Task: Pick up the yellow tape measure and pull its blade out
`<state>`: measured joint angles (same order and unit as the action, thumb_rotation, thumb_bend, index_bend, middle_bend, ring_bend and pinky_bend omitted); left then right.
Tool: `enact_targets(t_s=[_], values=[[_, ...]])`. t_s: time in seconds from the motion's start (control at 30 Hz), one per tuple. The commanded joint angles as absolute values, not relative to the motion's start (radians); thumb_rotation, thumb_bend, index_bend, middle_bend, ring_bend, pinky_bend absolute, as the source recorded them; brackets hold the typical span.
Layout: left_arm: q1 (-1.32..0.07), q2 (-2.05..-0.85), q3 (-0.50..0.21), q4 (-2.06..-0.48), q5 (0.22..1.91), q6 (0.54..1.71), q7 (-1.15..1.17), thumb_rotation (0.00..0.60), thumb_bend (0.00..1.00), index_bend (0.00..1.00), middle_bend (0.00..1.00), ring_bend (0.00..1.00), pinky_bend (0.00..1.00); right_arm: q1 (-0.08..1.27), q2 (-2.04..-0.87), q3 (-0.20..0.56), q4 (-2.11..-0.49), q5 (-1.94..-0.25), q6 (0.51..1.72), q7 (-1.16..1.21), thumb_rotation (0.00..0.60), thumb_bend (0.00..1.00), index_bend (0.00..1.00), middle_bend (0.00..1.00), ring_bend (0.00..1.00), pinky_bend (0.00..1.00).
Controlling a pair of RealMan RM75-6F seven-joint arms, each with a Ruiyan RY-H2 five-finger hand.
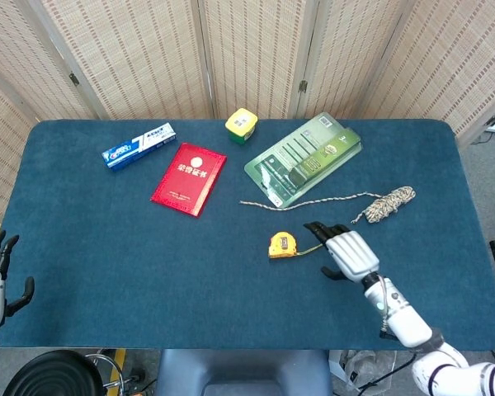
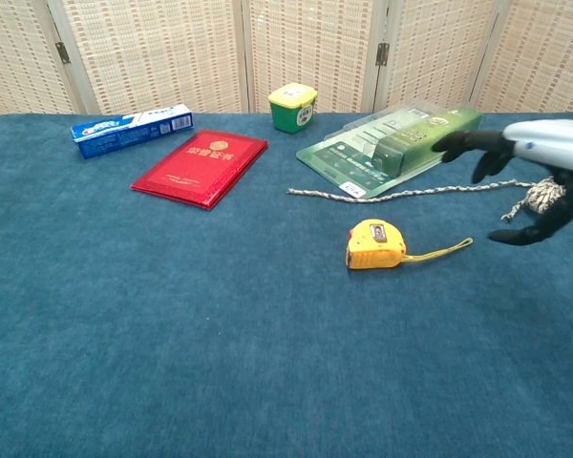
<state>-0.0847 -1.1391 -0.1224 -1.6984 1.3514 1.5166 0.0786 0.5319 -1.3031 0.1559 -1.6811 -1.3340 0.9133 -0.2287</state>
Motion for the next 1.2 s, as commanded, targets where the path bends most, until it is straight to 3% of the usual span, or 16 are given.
enact_targets(t_s=[0.03,0.67,1.0,1.2], values=[[-0.083,-1.136,-0.122,-1.698,1.35,1.516,0.076,0.6,0.5,0.1,0.0,0.0,0.0,0.611,-1.397,0.183,-1.591,-1.25,0.831,-0.288,0.6,0.31,0.08,0.18,0.25,0.21],[-0.079,-1.132,-0.127,-1.703,1.336,1.511,0.079,0.6,0.5,0.1,0.0,0.0,0.0,0.762,-1.583,0.177,-1.349,-1.1,0.74,-0.362,0.6,0.31,0.16,0.22,0.25,0.21],[-0.08,-1.131,-0.133,-1.7,1.324,1.505,0.076,0.6,0.5,0.09,0.0,0.0,0.0,0.796,-1.627,0.16,-1.291,-1.073,0.729,-0.374,0.6,0.31,0.19,0.26,0.27,0.21],[-0.09,-1.133,-0.14,-1.699,1.318,1.495,0.082,0.6,0.5,0.1,0.0,0.0,0.0,0.807,-1.636,0.158,-1.274,-1.054,0.728,-0.373,0.6,0.31,0.27,0.33,0.28,0.21]])
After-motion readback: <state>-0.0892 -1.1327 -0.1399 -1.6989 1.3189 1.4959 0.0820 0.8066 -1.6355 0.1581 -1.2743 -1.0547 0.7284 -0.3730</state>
